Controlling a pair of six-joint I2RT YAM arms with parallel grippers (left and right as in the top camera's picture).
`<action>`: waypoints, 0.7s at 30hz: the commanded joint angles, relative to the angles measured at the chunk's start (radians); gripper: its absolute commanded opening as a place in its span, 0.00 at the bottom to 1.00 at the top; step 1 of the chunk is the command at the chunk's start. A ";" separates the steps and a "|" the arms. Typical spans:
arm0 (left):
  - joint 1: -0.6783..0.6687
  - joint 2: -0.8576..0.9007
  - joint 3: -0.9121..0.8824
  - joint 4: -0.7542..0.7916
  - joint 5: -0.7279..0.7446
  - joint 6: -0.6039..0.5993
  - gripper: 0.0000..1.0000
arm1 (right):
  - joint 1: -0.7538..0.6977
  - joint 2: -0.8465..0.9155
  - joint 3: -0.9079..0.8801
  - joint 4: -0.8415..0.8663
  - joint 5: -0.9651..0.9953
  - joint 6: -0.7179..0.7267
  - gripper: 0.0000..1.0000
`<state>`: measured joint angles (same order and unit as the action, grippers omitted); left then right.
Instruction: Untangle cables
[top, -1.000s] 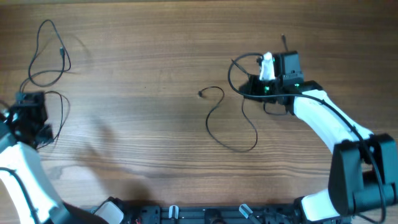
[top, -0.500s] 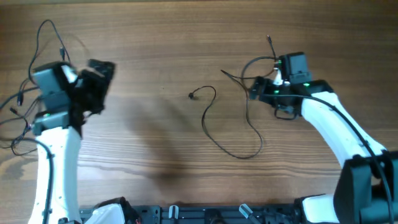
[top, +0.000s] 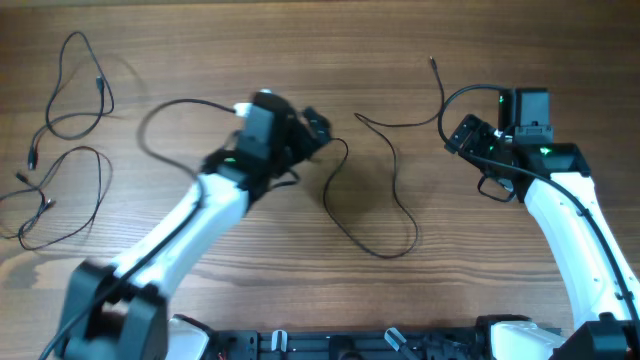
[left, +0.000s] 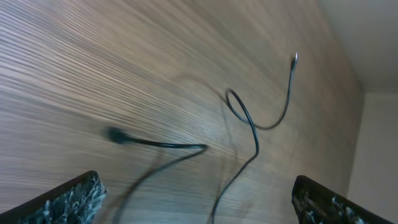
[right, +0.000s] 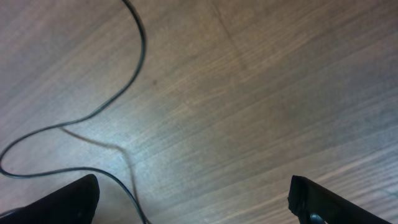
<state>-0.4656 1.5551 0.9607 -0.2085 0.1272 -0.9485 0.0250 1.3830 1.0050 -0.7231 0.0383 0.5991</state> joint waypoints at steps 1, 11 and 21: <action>-0.047 0.119 0.002 0.130 -0.051 -0.092 1.00 | 0.000 -0.013 0.009 -0.032 0.006 0.012 1.00; -0.048 0.327 0.044 0.401 -0.026 -0.133 1.00 | 0.000 -0.013 0.009 -0.045 -0.084 0.003 1.00; -0.115 0.367 0.113 0.408 -0.084 -0.134 1.00 | 0.000 -0.013 0.009 -0.042 -0.085 0.002 1.00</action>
<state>-0.5526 1.9060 1.0546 0.1925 0.1081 -1.0763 0.0254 1.3830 1.0050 -0.7654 -0.0330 0.6018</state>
